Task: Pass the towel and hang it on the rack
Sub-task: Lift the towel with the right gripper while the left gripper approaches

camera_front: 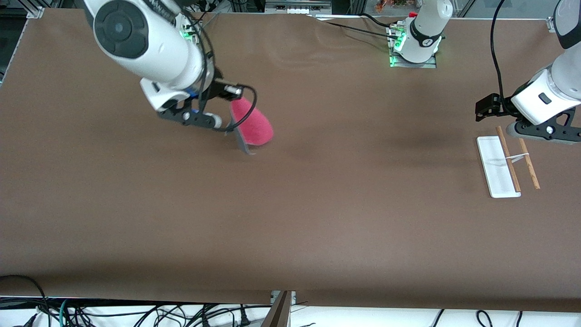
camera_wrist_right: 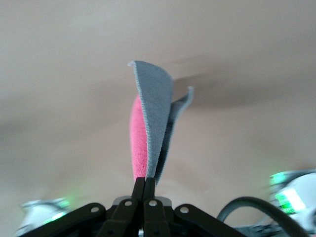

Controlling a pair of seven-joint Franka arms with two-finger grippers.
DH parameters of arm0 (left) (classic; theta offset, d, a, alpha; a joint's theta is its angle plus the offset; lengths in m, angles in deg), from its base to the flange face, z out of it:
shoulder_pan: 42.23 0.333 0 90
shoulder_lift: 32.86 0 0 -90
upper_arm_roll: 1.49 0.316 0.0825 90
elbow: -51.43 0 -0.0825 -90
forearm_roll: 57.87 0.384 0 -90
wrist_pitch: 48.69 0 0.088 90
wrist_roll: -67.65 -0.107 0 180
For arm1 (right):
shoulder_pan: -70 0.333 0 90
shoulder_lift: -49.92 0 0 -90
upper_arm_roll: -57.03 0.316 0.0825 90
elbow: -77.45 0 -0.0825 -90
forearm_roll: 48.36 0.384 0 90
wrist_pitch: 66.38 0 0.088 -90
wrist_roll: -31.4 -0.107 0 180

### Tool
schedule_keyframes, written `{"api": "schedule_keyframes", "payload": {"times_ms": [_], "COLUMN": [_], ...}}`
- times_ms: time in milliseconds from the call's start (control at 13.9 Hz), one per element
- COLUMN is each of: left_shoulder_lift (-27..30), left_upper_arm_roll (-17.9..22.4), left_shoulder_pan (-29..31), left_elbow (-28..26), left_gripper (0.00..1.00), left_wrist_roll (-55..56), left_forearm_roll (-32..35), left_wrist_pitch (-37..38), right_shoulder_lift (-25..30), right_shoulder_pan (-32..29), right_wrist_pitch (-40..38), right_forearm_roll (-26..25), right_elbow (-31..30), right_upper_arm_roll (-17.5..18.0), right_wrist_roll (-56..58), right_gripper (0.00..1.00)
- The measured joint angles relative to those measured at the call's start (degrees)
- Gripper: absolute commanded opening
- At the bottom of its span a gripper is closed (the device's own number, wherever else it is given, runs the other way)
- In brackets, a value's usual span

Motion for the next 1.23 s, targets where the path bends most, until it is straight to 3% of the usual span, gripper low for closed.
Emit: {"api": "schedule_keyframes", "payload": {"times_ms": [289, 433, 793, 1010, 1226], "left_shoulder_lift": [0.0, 0.0, -3.0, -7.2, -10.7], "left_upper_arm_roll": [0.0, 0.0, -0.1, -0.7, -1.5], "left_shoulder_pan": [0.0, 0.3, 0.7, 0.4, -0.2], "left_elbow": [0.0, 0.0, -0.2, -0.3, -0.2], "left_gripper": [1.0, 1.0, 1.0, 1.0, 1.0], "left_wrist_roll": [0.0, 0.0, 0.0, -1.3, -9.8], "left_forearm_roll": [-0.2, -3.5, -15.8, -25.1, -35.6], "left_wrist_pitch": [0.0, 0.5, 1.0, -0.9, -2.7], "right_shoulder_lift": [-0.1, -0.2, -0.7, -0.9, -0.9], "right_shoulder_pan": [0.4, 1.3, 6.6, 7.1, 7.0], "right_wrist_pitch": [9.5, 15.3, 28.0, 30.1, 30.6], "right_forearm_roll": [10.8, 14.9, 15.9, 15.9, 15.9], "right_elbow": [0.9, 0.9, 0.9, 0.9, 0.9], "right_upper_arm_roll": [0.5, 0.6, 1.1, 1.5, 1.5], "right_wrist_roll": [-8.5, -12.5, -21.1, -22.5, -23.2], "right_gripper": [0.0, 0.0, 0.0, 0.0, 0.0]}}
